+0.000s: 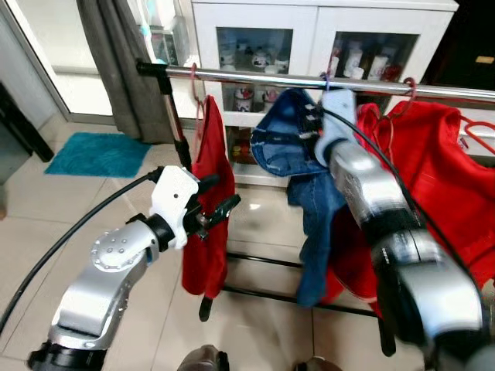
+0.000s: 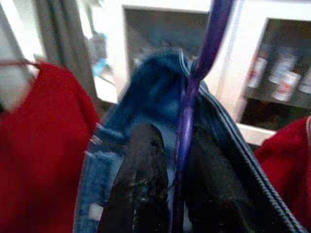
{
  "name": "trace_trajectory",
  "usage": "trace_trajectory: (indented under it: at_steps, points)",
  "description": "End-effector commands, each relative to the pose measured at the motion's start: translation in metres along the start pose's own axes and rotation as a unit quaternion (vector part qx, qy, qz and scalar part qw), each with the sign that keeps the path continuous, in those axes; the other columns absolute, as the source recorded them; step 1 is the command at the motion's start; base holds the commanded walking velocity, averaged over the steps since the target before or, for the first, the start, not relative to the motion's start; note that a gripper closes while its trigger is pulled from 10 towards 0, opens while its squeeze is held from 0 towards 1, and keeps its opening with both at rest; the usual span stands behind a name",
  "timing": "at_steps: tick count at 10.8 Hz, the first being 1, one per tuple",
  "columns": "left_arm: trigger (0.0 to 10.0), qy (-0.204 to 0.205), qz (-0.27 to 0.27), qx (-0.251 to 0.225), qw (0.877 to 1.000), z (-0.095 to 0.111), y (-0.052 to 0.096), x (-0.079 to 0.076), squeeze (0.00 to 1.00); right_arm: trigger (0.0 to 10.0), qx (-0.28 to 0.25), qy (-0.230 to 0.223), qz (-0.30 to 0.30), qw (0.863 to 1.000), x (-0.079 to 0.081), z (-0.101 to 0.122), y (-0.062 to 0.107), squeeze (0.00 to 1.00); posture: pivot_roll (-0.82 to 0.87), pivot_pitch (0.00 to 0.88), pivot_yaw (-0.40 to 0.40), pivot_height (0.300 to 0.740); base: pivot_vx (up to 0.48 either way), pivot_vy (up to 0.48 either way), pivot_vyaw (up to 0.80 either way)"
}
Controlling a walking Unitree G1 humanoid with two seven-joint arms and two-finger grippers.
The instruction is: Hang hanger
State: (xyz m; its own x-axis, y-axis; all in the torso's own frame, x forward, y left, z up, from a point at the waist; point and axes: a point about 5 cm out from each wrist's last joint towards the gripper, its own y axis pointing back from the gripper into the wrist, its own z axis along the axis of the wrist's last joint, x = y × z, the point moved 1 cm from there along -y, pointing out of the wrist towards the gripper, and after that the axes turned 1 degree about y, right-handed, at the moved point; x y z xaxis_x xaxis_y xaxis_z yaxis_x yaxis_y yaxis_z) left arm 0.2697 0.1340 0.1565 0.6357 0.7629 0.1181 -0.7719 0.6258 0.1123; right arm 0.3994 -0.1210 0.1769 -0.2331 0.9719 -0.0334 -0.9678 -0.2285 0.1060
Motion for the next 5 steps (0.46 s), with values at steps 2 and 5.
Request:
trace_trajectory:
  at_steps: [2,5]
  points:
    - [10.0,-0.003,0.022,-0.001,1.0,0.0,-0.003,0.006,0.0,10.0,-0.052,-0.047,0.053,0.996,0.005,0.016,0.02,1.0,0.06,0.002,0.046,0.723,0.0,0.0,0.0]
    - [10.0,0.011,0.074,-0.006,0.997,-0.005,-0.005,0.014,0.0,10.0,-0.137,-0.084,0.124,0.979,0.014,0.03,0.078,1.0,0.04,0.0,0.042,0.723,0.0,0.0,0.0]
